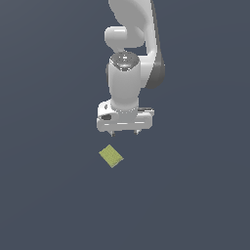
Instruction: Pick up the object and move it to a goal position.
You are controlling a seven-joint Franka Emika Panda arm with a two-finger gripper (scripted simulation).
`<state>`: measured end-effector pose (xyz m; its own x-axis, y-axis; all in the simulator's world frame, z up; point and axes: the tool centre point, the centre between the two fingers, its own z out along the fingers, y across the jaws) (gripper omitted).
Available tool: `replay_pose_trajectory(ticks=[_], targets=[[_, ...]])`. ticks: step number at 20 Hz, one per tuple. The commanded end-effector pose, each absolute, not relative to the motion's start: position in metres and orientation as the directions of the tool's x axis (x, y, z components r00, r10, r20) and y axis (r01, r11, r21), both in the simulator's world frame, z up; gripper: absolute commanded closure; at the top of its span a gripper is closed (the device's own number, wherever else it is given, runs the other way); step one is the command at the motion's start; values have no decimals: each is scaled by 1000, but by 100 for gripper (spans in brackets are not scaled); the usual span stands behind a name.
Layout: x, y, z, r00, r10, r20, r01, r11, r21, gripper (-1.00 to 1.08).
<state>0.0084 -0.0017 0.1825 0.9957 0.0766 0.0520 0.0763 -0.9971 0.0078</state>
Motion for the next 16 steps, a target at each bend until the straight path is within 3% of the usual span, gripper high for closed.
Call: replay_pose_trajectory(ticks=[1, 16], targets=[[10, 1, 186, 994, 89, 56, 89, -996, 10, -92], [14, -11, 167, 981, 191, 44, 191, -981, 17, -92]])
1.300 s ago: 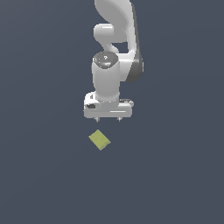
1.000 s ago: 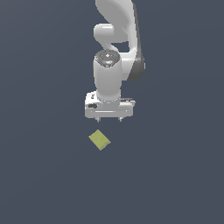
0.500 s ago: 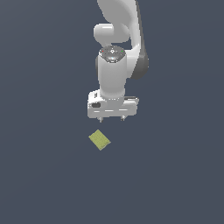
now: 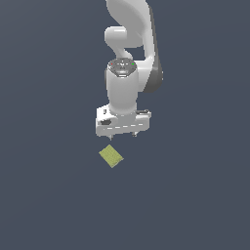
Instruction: Pick up the object and move it to a goal position.
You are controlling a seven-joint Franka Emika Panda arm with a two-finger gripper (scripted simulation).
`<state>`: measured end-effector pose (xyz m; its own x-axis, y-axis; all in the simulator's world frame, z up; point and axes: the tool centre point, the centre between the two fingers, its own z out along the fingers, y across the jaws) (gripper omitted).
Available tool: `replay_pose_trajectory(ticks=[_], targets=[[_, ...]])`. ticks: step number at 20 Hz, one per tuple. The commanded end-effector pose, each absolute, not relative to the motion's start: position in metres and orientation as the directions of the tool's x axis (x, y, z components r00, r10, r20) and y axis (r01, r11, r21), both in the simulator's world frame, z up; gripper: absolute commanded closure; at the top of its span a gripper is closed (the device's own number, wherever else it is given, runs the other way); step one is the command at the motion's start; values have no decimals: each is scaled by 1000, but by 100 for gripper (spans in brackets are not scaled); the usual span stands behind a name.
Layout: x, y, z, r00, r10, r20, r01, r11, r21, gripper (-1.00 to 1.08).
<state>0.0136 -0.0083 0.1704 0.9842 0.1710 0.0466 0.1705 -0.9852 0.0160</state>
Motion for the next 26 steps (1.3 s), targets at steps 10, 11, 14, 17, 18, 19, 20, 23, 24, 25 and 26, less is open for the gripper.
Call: replay_pose_trajectory(ticks=[10, 11, 14, 17, 18, 19, 20, 23, 24, 25, 26], targets=[[22, -32, 130, 920, 391, 22, 391, -920, 22, -92], [23, -35, 126, 910, 413, 20, 413, -911, 21, -92], [24, -42, 113, 879, 477, 14, 476, -879, 19, -92], [26, -49, 100, 843, 538, 8, 537, -843, 16, -92], [26, -52, 96, 831, 556, 7, 556, -831, 15, -92], [26, -54, 92, 819, 574, 6, 573, -819, 13, -92], [27, -56, 88, 808, 590, 5, 590, -808, 12, -92], [27, -61, 79, 776, 631, 2, 631, -776, 8, -92], [27, -63, 76, 766, 643, 2, 643, -766, 7, -92], [27, -64, 73, 757, 653, 1, 653, -757, 6, -92], [27, -65, 71, 749, 663, 1, 663, -749, 5, -92]])
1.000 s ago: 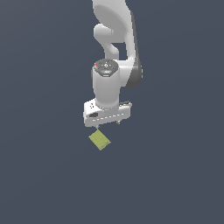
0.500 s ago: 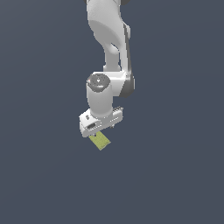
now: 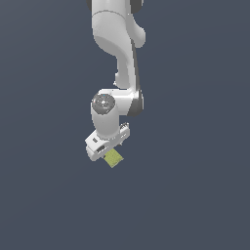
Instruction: Pick up the object and move it to a goal position.
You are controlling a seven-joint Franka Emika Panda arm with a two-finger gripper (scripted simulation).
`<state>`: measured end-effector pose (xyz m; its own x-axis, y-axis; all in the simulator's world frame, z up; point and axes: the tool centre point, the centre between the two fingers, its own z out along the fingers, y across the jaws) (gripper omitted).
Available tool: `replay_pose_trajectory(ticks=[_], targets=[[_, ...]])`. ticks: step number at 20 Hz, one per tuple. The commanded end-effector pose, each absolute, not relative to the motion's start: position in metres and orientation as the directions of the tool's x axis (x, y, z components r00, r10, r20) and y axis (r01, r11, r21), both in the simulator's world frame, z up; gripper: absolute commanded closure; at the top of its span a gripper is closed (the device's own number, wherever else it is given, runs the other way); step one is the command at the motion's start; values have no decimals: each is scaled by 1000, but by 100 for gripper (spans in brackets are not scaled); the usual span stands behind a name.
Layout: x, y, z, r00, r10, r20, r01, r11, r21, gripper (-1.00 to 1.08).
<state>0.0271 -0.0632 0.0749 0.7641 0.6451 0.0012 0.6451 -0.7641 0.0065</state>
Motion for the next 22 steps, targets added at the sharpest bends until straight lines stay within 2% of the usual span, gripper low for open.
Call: replay_pose_trajectory(ticks=[1, 14, 22], targets=[[27, -66, 69, 741, 671, 1, 671, -741, 4, -92], [27, -71, 57, 711, 703, 0, 703, -711, 0, -92], [26, -71, 23, 708, 706, 0, 706, -708, 0, -92]])
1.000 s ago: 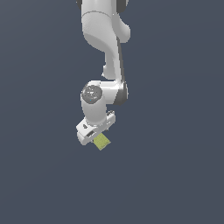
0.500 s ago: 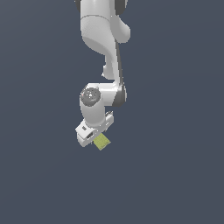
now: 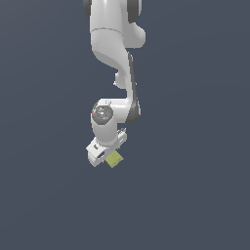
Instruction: Pick up the object and move it to a goal position.
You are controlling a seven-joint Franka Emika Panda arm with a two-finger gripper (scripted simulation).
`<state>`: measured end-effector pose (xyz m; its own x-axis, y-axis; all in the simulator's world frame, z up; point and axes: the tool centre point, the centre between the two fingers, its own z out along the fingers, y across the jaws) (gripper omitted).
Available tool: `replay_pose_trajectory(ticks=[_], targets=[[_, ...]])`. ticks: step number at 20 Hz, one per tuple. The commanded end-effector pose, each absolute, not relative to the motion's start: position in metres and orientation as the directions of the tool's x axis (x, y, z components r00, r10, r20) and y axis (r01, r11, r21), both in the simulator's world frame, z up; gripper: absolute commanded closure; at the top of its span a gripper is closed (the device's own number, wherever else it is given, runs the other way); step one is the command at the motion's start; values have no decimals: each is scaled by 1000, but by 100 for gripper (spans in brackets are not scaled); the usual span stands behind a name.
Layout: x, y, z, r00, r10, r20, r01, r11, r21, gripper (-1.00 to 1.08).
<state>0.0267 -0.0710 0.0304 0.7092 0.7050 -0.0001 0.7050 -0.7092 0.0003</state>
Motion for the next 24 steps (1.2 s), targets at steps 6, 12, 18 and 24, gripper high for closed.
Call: replay_pose_trajectory(ticks=[6, 12, 18, 24], targets=[[27, -71, 10, 708, 706, 0, 706, -708, 0, -92], [27, -71, 10, 708, 706, 0, 706, -708, 0, 108], [27, -71, 10, 708, 706, 0, 706, -708, 0, 108], [26, -62, 19, 708, 706, -1, 706, -708, 1, 108]])
